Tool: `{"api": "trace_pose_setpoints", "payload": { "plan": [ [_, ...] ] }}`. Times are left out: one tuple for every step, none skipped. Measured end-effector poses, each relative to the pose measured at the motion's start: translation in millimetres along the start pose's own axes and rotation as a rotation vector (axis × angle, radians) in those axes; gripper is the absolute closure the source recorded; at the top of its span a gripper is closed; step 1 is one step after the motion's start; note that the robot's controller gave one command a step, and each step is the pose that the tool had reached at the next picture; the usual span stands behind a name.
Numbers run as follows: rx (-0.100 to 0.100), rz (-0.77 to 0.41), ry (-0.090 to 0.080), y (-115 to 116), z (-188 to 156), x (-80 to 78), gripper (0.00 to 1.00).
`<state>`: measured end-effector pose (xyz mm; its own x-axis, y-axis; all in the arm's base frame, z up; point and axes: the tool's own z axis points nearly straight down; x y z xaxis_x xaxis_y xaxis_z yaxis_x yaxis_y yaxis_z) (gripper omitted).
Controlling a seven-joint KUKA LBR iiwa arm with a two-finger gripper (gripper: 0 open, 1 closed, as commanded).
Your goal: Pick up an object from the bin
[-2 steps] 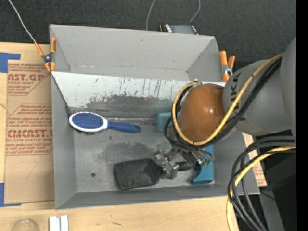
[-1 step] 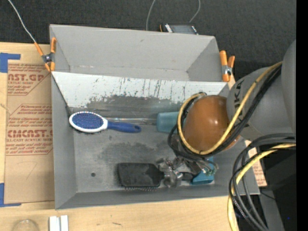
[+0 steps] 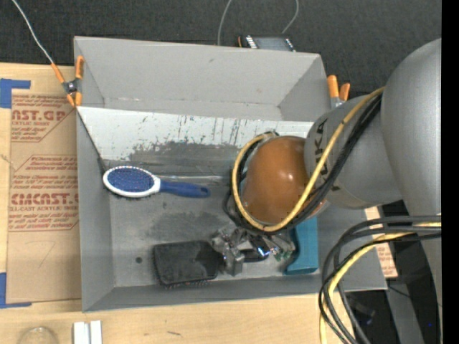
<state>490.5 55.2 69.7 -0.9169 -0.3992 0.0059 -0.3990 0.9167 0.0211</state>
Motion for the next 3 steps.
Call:
{"api": "trace_pose_setpoints", "payload": {
  "plan": [
    [-0.001, -0.043, -0.006, 43, -56, -26.6, 1.0],
    [0.0, -0.33, -0.014, 66, -115, -66.5, 1.0],
    [0.002, -0.478, -0.021, 86, -150, -104.4, 1.0]
  ]
}}
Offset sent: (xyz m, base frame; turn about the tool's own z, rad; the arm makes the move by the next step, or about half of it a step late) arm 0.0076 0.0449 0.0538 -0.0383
